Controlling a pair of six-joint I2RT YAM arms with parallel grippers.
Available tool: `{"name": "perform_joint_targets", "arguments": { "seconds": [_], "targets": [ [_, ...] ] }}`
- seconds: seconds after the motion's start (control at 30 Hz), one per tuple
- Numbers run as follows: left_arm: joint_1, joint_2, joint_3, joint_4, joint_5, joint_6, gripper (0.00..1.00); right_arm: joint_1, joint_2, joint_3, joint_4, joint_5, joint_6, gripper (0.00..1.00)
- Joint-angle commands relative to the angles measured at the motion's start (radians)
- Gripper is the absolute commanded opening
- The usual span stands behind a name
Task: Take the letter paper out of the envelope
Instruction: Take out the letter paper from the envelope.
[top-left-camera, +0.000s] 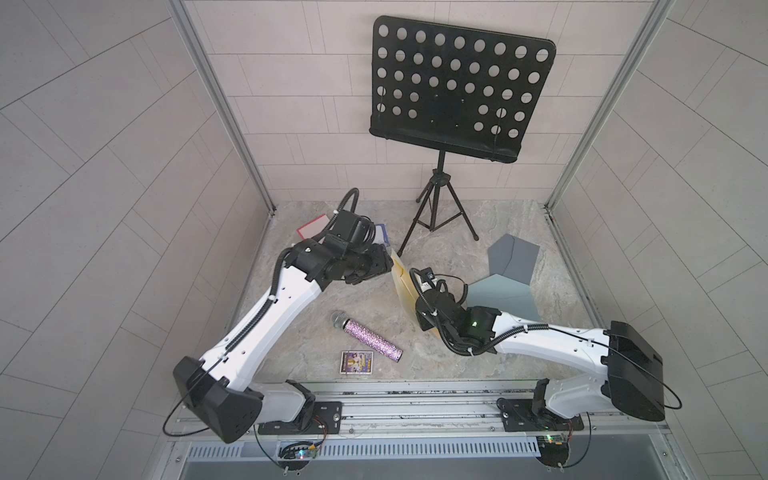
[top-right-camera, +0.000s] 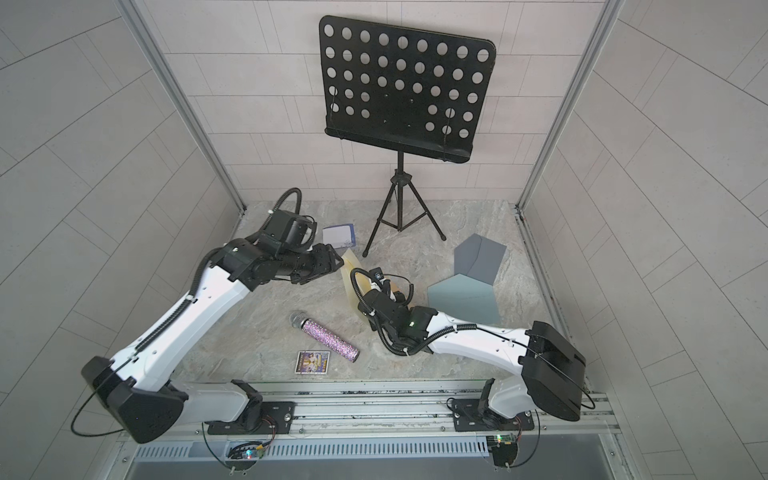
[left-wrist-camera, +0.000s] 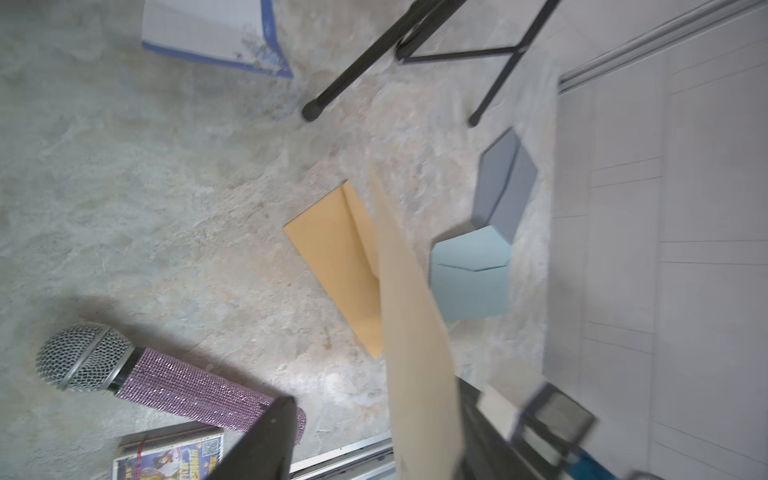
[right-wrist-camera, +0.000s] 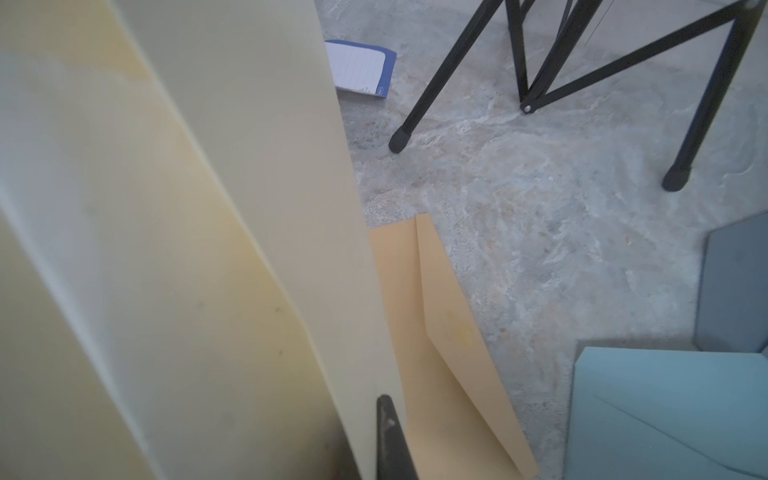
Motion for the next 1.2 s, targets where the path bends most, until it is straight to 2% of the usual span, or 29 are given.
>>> {"name": "perform_joint_targets", "arguments": {
  "seconds": [0.0, 0.03, 0.17, 0.4, 0.87, 1.17],
  "targets": [
    [0.011, -0.016, 0.062, 0.062, 0.093, -0.138, 0.41, -0.008, -0.023, 0.018, -0.060, 0.055, -0.082, 0.00],
    [0.011, -0.011, 0.052, 0.090, 0.129, -0.178, 0.38, -0.009, -0.023, 0.026, -0.063, 0.054, -0.096, 0.00],
    [0.001, 0.017, 0.040, 0.169, 0.221, -0.289, 0.38, -0.019, -0.011, 0.070, -0.092, 0.054, -0.131, 0.00],
    [-0.047, 0.053, 0.006, 0.198, 0.220, -0.331, 0.35, -0.029, -0.023, 0.098, -0.112, 0.052, -0.134, 0.00],
    [-0.063, 0.085, 0.036, 0.050, 0.102, -0.163, 0.32, -0.044, -0.032, 0.213, -0.246, 0.066, -0.107, 0.00],
    [-0.064, 0.093, 0.020, 0.020, 0.053, -0.105, 0.28, -0.052, 0.030, 0.363, -0.412, 0.029, -0.049, 0.00]
  ]
}}
